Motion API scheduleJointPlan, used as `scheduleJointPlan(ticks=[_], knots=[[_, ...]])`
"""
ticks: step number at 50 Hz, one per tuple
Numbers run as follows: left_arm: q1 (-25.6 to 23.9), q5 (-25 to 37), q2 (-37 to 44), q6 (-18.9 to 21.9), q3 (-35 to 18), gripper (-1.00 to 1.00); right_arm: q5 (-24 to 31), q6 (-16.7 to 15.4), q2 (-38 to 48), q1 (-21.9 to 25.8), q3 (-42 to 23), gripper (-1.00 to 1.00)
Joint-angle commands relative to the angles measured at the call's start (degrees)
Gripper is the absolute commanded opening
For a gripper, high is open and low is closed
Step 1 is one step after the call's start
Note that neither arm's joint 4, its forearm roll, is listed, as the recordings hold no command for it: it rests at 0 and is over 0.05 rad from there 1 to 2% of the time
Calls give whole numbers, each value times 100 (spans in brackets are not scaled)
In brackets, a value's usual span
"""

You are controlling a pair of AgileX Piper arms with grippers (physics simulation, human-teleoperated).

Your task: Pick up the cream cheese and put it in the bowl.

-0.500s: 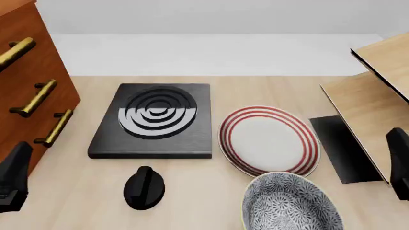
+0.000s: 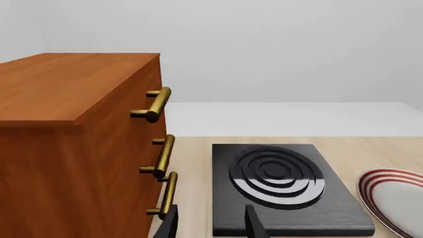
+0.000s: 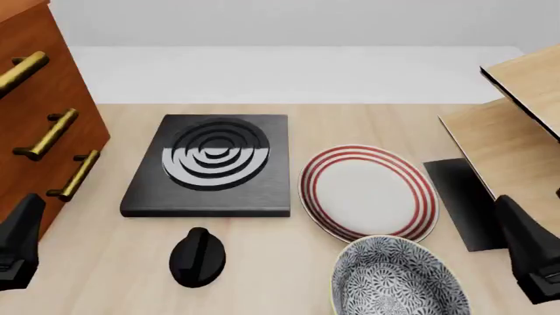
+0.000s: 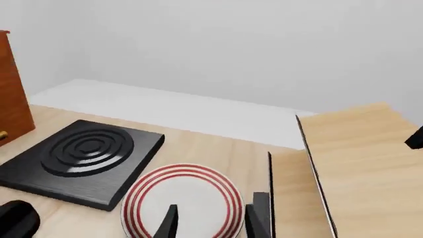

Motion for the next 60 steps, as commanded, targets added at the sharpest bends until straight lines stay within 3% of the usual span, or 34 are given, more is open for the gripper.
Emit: scheduleJointPlan(ticks=[1,15,26,42,60], knots=[[0,-1,2,0,-1,100,594,-405,73,980,-538,100],[-1,-1,2,-1,-1,100,424,-818,1064,2266,-897,100],[0,0,3,-1,-1,100,-349,-1056,2631,3302,-1147,100],[0,-1,2,0,-1,100,-1753,-1218,4979,4282,-1430,100],[0,-1,2,0,-1,100,-2525,-1266,7135,5071,-2273,100]])
